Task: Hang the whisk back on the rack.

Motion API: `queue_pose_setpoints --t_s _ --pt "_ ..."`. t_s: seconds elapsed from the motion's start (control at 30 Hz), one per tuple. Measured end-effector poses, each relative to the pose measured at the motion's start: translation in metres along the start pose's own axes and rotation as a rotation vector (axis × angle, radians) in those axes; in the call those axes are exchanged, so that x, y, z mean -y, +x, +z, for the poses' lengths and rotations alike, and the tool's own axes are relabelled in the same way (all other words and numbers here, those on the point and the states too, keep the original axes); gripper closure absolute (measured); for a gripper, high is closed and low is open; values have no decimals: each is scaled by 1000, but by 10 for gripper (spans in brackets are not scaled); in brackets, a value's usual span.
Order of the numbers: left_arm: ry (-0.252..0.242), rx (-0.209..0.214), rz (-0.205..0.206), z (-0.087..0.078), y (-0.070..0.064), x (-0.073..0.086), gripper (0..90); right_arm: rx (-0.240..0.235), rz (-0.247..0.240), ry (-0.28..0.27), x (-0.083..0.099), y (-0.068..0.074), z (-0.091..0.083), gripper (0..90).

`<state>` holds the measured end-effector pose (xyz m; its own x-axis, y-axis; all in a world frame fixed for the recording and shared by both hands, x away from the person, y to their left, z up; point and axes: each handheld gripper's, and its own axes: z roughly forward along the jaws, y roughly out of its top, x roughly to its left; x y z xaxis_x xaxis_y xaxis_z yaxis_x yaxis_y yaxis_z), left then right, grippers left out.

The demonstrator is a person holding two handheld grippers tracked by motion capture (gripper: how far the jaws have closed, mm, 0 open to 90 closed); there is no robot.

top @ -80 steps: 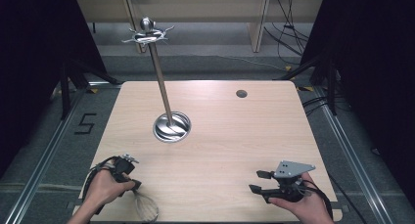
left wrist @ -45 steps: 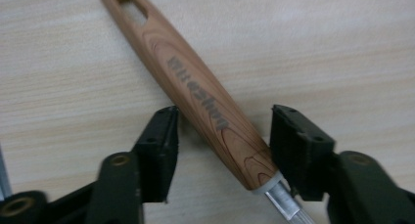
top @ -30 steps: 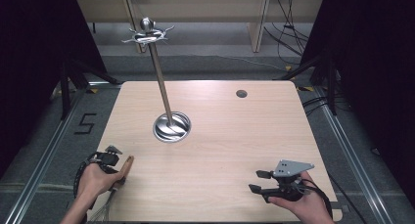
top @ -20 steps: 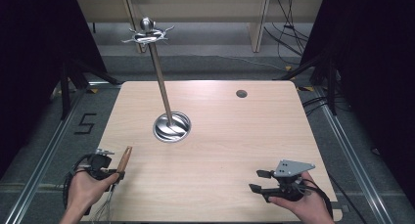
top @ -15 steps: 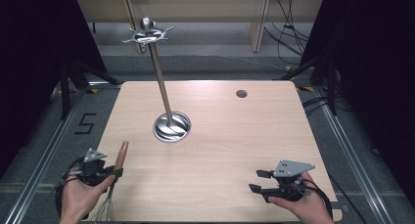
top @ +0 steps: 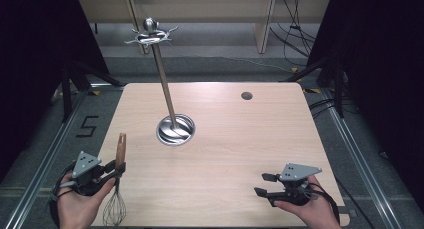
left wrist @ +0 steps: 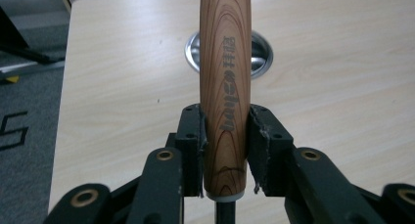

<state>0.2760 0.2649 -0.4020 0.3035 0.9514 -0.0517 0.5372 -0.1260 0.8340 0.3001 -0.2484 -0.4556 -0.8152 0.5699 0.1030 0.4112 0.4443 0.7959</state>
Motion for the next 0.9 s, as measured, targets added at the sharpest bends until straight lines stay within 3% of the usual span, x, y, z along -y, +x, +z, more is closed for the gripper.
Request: queue_pose_setpoints --t_s 0.23,0.53,0.6,0.9 --pt "-106 33 2 -4 -13 -16 680 1 3 0 0 0 0 438" --pt "-162 64 26 1 -29 -36 680 6 0 -11 0 -1 0 439" --pt "-172 72 14 2 -33 -39 680 3 27 -9 1 2 0 439" --pt "-226 92 -3 5 -41 -53 679 -17 25 -19 1 1 1 439"
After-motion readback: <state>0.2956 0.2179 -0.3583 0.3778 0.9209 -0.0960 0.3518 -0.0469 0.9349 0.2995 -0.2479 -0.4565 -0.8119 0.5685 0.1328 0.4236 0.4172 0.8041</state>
